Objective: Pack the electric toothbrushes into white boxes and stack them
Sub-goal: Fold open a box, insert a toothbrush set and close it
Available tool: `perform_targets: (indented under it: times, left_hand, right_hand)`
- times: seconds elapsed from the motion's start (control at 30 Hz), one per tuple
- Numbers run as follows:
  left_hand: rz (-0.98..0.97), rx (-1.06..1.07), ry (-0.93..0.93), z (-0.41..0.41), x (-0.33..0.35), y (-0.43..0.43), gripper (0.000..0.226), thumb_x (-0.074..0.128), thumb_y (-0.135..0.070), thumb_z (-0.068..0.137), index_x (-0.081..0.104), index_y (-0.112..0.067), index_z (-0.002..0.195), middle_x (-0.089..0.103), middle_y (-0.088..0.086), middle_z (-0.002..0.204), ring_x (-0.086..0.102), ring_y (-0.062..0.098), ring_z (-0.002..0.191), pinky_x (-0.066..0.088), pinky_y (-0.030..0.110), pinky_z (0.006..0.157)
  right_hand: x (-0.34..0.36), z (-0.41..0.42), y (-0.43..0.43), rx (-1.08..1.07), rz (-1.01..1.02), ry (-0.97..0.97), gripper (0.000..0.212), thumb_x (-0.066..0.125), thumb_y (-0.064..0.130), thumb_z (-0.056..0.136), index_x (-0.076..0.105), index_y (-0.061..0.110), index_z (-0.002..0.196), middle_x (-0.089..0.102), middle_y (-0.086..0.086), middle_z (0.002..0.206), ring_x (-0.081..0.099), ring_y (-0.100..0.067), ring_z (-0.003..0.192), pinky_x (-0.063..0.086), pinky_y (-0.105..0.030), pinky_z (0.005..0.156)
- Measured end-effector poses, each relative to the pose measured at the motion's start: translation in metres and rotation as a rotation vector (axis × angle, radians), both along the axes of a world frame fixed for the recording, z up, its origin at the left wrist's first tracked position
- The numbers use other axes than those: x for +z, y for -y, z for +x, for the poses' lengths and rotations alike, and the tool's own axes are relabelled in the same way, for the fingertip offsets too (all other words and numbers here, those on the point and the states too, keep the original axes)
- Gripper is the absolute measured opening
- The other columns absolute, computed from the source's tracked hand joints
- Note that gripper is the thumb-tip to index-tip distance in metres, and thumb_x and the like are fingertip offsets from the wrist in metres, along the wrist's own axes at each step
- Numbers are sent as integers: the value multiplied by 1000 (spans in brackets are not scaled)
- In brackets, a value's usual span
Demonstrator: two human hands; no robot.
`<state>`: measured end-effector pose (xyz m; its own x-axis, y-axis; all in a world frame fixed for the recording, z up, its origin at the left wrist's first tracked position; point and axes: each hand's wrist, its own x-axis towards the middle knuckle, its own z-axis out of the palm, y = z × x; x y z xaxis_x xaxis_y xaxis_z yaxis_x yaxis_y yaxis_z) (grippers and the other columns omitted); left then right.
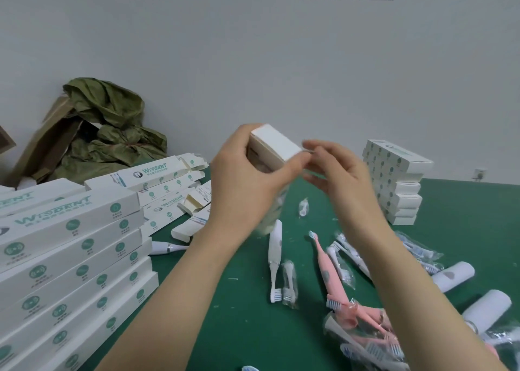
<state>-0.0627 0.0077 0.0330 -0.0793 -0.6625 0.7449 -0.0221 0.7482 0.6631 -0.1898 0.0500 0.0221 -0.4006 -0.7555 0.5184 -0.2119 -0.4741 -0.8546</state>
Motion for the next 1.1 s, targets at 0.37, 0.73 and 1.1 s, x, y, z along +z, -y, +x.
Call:
perform_targets:
  times: [0.37,0.73,1.1]
  left_hand:
    - [428,-297,-340,14,-11,42,60,82,-18,70,52,-5,121,59,2,103,54,15,99,44,19,82]
    - [-165,10,559,-19,-44,21,63,76,-28,75,46,-23,130,42,-3,128,31,7,116,27,22,100]
    - [-79,-166,579,-5,-35,25,12,63,-29,86,55,-35,92,43,-7,116,42,9,108,31,10,84]
  right_hand:
    - [-32,-48,12,73,436,751,21,60,20,92,60,0,97,65,-17,75,63,-17,49,53,-20,46]
    - [-16,-12,5,-180,305,-23,20,61,32,89,63,12,94,68,-3,68,66,-17,62,57,-37,74]
    - [-7,-10,2,19,270,272,36,42,19,101,66,5,78,69,-5,64,64,-15,59,58,-29,75]
